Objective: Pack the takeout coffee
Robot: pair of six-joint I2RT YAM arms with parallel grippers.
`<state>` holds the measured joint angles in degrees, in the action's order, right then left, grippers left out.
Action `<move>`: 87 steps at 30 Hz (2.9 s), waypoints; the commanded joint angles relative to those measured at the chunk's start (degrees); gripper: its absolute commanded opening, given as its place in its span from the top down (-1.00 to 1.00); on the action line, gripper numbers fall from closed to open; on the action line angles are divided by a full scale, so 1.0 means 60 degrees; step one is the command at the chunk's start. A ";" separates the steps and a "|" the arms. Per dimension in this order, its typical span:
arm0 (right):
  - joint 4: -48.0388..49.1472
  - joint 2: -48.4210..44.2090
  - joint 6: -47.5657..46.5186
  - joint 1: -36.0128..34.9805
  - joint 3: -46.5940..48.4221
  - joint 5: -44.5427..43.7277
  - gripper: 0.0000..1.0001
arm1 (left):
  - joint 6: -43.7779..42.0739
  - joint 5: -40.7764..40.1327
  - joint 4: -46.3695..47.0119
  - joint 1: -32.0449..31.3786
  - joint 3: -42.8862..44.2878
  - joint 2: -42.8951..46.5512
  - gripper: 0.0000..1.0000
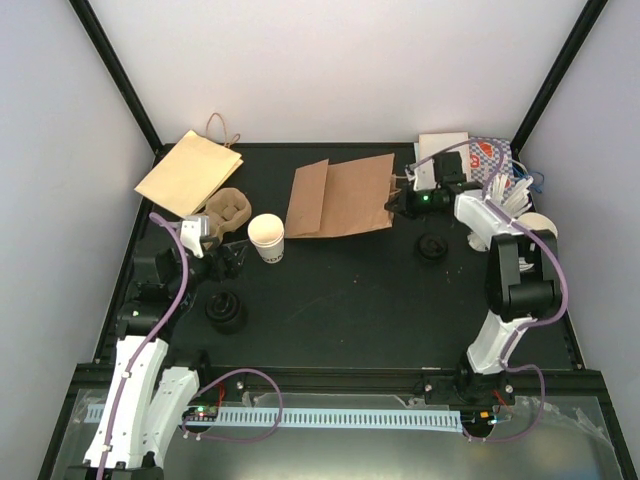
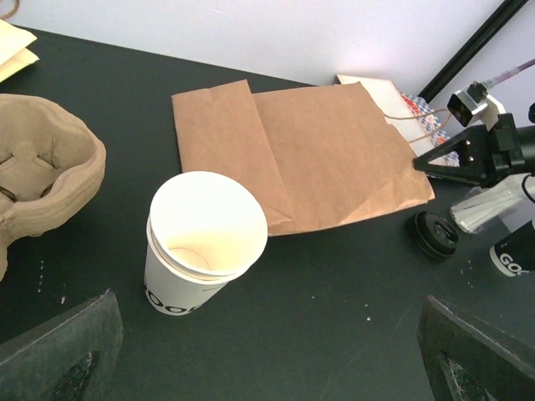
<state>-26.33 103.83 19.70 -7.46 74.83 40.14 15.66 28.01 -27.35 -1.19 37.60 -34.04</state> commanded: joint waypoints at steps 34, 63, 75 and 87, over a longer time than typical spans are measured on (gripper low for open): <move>0.1591 -0.0298 0.0586 -0.0411 -0.2499 -0.1671 -0.20 | 0.0041 0.0505 0.0263 -0.0218 -0.0014 -0.0274 -0.98; 0.1386 -0.1019 0.0319 -0.0489 -0.2244 -0.0462 0.90 | 0.0041 0.0499 0.0250 -0.0255 -0.0027 -0.0216 -0.98; -0.1699 -0.2920 -0.0650 -0.0906 0.0155 -0.1688 0.98 | 0.0245 0.0565 0.0267 -0.0286 0.0072 -0.0260 -0.98; -0.3576 -0.4285 -0.1102 -0.1822 0.1113 -0.2293 0.97 | 0.0613 -0.1533 -0.0709 -0.3736 0.2344 -0.1971 -0.97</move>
<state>-42.94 81.71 14.83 -16.93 79.85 28.29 18.87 25.63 -28.80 -18.11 45.80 -43.29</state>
